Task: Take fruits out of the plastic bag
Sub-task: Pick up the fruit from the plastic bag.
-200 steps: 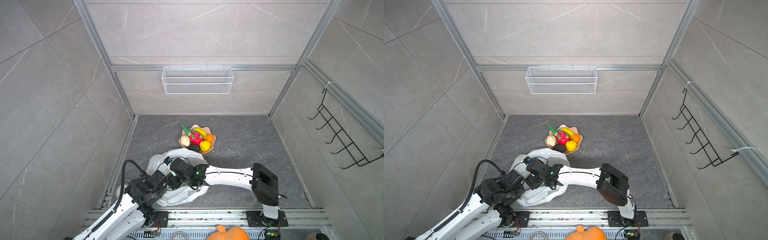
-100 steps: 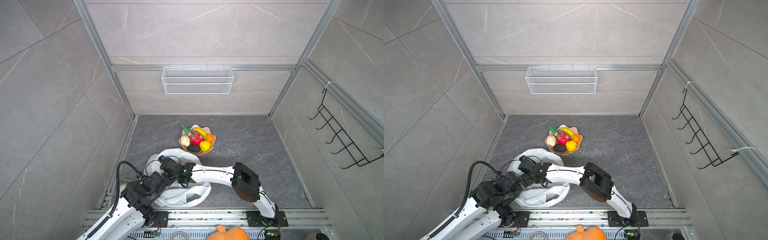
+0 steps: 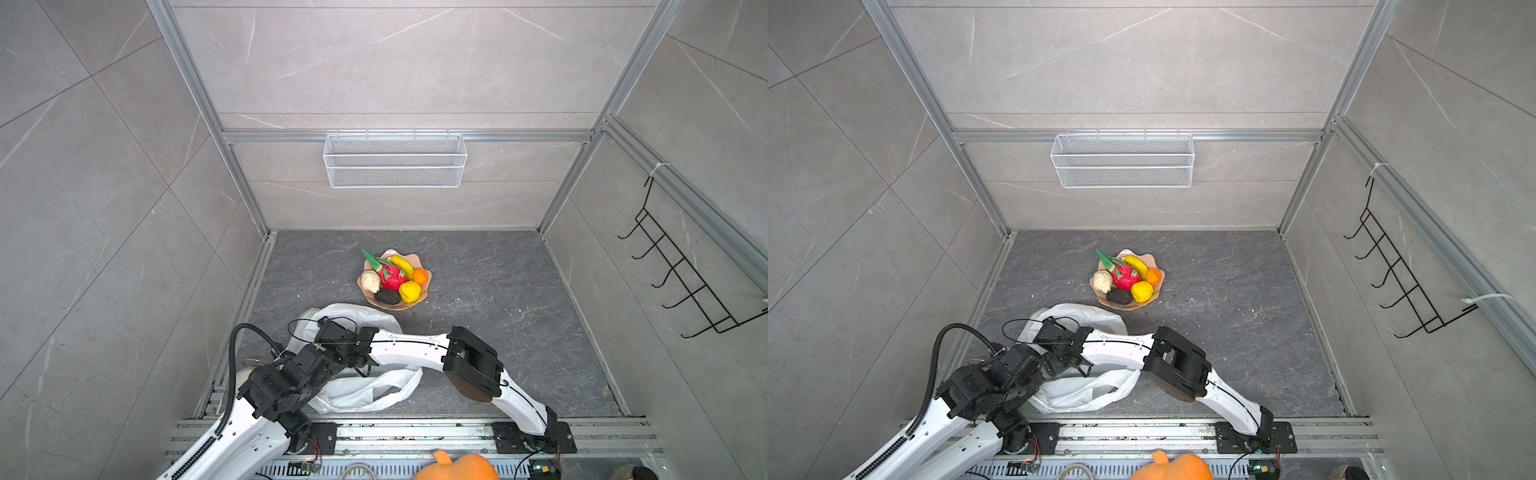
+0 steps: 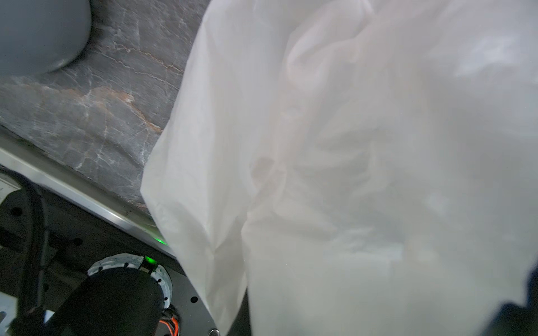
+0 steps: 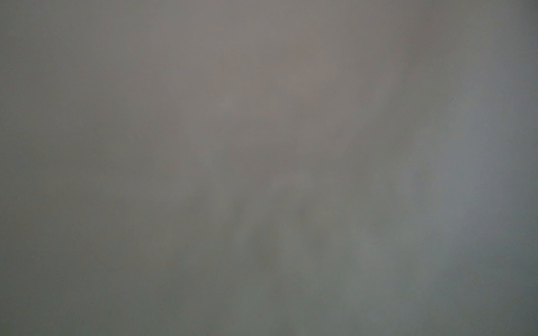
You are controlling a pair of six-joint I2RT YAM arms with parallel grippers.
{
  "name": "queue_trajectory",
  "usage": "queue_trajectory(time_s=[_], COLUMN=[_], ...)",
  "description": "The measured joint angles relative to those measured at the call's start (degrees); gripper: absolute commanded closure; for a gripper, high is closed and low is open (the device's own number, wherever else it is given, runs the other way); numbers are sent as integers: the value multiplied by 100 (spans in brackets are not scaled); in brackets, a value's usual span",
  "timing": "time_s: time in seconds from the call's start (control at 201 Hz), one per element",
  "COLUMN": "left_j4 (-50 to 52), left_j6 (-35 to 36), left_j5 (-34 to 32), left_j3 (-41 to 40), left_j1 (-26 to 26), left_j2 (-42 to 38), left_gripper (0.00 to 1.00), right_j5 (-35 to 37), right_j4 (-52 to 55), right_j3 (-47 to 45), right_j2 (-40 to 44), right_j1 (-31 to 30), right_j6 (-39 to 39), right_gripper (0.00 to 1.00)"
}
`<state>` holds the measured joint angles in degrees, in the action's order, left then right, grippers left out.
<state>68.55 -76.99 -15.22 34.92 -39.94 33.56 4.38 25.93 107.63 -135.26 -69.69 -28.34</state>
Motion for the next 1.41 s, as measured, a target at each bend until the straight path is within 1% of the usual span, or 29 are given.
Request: queue_trajectory(time_s=[0.095, 0.194, 0.353, 0.562, 0.886, 1.06, 1.214, 1.408], left_j4=[0, 0, 0, 0, -11, -114, -195, -302], left_j6=[-2, -2, -2, -2, 0, 4, 42, 70], left_j5=[0, 0, -24, -105, -151, -192, -240, -243], left_j3=[0, 0, 0, 0, 0, 0, 0, 0], left_j1=[0, 0, 0, 0, 0, 0, 0, 0], left_j2=[-2, -2, 0, 0, 20, 55, 90, 160], left_gripper=[100, 100, 100, 100, 100, 100, 100, 100], right_j5=[11, 28, -39, -157, -407, -466, -468, -186], right_j4=[-59, -114, -166, -529, -667, -549, -393, 105], right_j3=[-114, -466, -872, -1259, -2323, -2776, -3244, -3257], right_j2=[39, 293, 1043, 1967, 3040, 3849, 4461, 4907], right_j1=[24, 52, 155, 310, 317, 308, 297, 365], right_j6=[-39, -28, 2, 70, 90, 116, 116, 306], right_gripper=[38, 40, 43, 44, 45, 48, 48, 47])
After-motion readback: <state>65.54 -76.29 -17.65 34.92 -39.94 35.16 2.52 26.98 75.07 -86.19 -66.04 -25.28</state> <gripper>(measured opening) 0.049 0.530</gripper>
